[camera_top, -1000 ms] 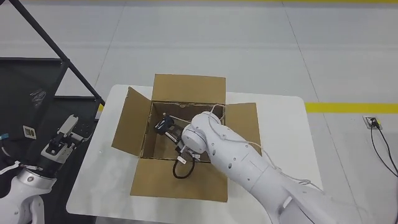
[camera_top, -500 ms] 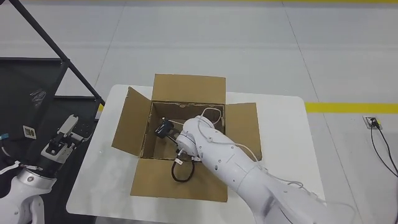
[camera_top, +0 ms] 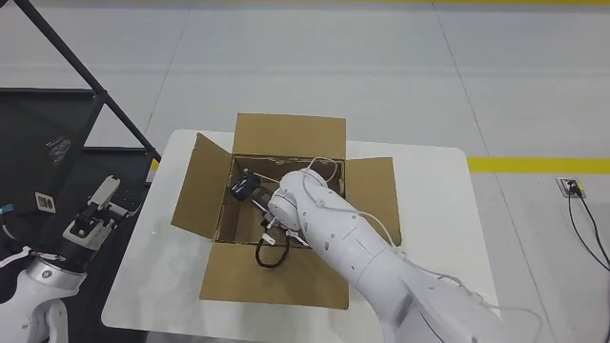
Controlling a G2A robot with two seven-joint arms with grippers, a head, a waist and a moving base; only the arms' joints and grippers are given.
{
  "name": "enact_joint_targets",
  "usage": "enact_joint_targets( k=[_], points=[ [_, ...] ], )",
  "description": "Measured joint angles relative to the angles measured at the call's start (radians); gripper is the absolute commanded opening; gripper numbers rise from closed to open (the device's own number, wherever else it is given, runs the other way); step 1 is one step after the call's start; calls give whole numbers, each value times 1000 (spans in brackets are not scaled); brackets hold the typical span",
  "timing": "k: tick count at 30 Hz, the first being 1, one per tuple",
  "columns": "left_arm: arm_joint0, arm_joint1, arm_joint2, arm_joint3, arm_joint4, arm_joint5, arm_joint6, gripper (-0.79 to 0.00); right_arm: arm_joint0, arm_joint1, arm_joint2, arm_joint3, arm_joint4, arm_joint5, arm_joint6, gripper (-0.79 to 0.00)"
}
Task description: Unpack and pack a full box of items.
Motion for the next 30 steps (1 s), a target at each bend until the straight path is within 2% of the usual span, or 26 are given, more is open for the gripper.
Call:
enact_joint_targets(
  k=[5,7,9,11,12,14,15,16,19,24,27,30],
  points=[
    [0,0,0,0,0,0,0,0,22,19,56,-44,46,-7,-40,-428],
    [2,0,3,0,4,2,4,0,23,35,88,-75,69,-8,-60,-372],
    [2,2,20,3,30,8,11,0,19,56,125,-115,89,-11,-76,-372],
    [-7,5,45,12,56,12,5,0,9,78,158,-159,97,-13,-82,-332],
    [-14,7,66,15,77,15,-4,0,-2,95,181,-195,97,-10,-84,-296],
    [-25,11,99,15,118,21,-27,0,-35,129,228,-279,85,9,-85,-166],
    [-31,13,110,16,133,20,-35,0,-55,146,250,-324,77,20,-81,-123],
    [-35,15,121,16,143,17,-44,0,-79,163,275,-375,65,32,-77,-114],
    [-41,20,151,15,173,5,-74,0,-199,227,380,-596,27,59,-45,0],
    [-42,28,190,0,215,-14,-102,0,-494,327,612,-1051,-44,66,60,0],
    [-33,32,209,-19,223,-30,-120,0,-637,356,720,-1252,-33,46,99,0],
    [-28,35,234,-37,240,-37,-128,0,-737,375,819,-1377,21,30,91,0]
  ],
)
